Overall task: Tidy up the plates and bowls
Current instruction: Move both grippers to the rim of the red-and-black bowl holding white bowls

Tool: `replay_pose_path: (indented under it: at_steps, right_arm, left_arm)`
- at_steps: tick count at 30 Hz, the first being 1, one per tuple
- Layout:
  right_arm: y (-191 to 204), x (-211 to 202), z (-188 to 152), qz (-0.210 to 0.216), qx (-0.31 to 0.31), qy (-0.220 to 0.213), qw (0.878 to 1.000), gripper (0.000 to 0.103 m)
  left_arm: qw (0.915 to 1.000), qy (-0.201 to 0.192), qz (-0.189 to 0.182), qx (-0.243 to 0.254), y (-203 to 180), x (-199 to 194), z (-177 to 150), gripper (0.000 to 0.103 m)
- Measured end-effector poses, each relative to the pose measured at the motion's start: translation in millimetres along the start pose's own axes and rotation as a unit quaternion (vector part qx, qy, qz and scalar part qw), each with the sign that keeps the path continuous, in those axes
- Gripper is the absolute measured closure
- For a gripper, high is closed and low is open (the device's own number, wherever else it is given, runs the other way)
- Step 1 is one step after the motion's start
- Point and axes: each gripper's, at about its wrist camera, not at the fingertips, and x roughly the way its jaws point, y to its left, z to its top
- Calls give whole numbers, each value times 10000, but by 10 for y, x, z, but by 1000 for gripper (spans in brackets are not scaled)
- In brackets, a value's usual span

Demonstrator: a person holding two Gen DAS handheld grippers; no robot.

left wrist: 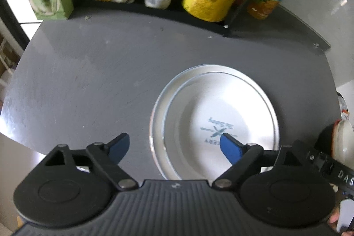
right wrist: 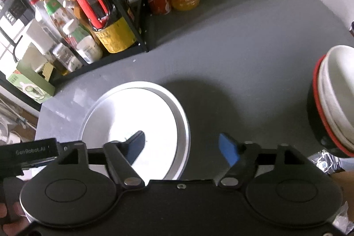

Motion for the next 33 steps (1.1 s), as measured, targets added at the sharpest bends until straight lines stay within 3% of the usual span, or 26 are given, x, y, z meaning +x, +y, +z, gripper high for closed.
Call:
replay_pose_path:
  at_steps: [4,10,18,33]
  right_arm:
    - [-51,-143,-27,17,8,-144,9999,13]
    - [-223,-374,30,190,241,-486,9983,9]
    - [-612,-697,166,241,465,-921,9944,9]
    - [-1645,-1206,137,-44,1088,-1426,9838,8]
  left_arm:
    - [9998,-88,-103,161,-142,-114,19,12]
    - [9984,-204,-244,469,-464,-283,49,11]
    - [9947,-344,-528,812,-1048,-404,98,1]
    - [9805,-278,-1127,1587,-2266,-349,20,1]
